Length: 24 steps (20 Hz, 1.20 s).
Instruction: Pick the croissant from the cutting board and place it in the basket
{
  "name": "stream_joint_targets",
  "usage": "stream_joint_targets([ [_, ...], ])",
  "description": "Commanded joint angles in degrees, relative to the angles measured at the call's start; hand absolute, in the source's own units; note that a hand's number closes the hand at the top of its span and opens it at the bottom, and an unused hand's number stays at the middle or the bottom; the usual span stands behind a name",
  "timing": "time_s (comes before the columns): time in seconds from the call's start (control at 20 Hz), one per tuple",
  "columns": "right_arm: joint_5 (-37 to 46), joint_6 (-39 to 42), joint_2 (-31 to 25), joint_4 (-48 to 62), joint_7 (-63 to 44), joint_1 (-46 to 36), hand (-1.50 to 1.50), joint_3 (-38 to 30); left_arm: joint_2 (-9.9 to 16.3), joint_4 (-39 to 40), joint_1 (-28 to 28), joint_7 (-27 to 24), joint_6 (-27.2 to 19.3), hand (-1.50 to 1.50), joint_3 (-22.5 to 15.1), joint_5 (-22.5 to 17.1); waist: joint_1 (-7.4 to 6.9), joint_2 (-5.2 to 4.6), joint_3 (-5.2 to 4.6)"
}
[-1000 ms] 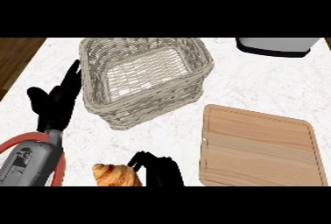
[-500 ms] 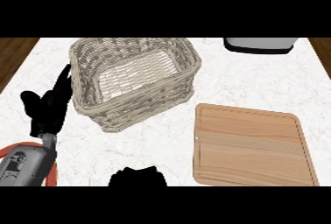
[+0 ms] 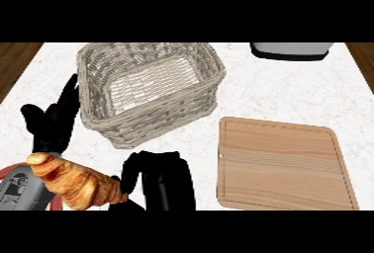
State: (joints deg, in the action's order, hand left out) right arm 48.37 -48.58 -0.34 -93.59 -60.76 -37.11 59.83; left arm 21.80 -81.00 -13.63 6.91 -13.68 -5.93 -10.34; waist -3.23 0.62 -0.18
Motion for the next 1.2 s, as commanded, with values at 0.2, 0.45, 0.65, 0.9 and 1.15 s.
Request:
stream_joint_targets([
  [0.2,0.49,1.30,0.32,5.90,-15.31,-16.12,1.50,-8.72,-0.58,2.02,-0.46,-0.91,0.01,0.00,0.21,0.58,0.33,0.01,-0.15],
  [0.45,-2.13,4.21,0.32,15.52,-18.57,-26.09,1.50,-14.05,-0.58,-0.93,-1.63,1.04,-0.14,0.00,0.15,0.40,-0.38,-0.18,-0.03],
  [0.65,-5.11,4.39,0.32,23.31,-19.30,-32.02,1.50,-11.57,-0.36,2.79,-3.43,1.10,1.22,0.00,0.74,0.22,-0.39,-0.79,-0.05],
  [0.9,-12.52,5.28,0.32,32.75,-16.89,-37.95,1.50,-14.56,-2.78,-0.43,-1.98,1.02,-0.53,0.00,-2.07,2.22,-1.92,-1.05,-0.01],
  [1.15,-17.38,2.59,0.33,38.04,-16.23,-38.85,1.50,-12.60,-2.31,0.07,-2.12,0.22,-0.95,0.00,-0.39,2.47,-1.08,-1.08,0.01],
])
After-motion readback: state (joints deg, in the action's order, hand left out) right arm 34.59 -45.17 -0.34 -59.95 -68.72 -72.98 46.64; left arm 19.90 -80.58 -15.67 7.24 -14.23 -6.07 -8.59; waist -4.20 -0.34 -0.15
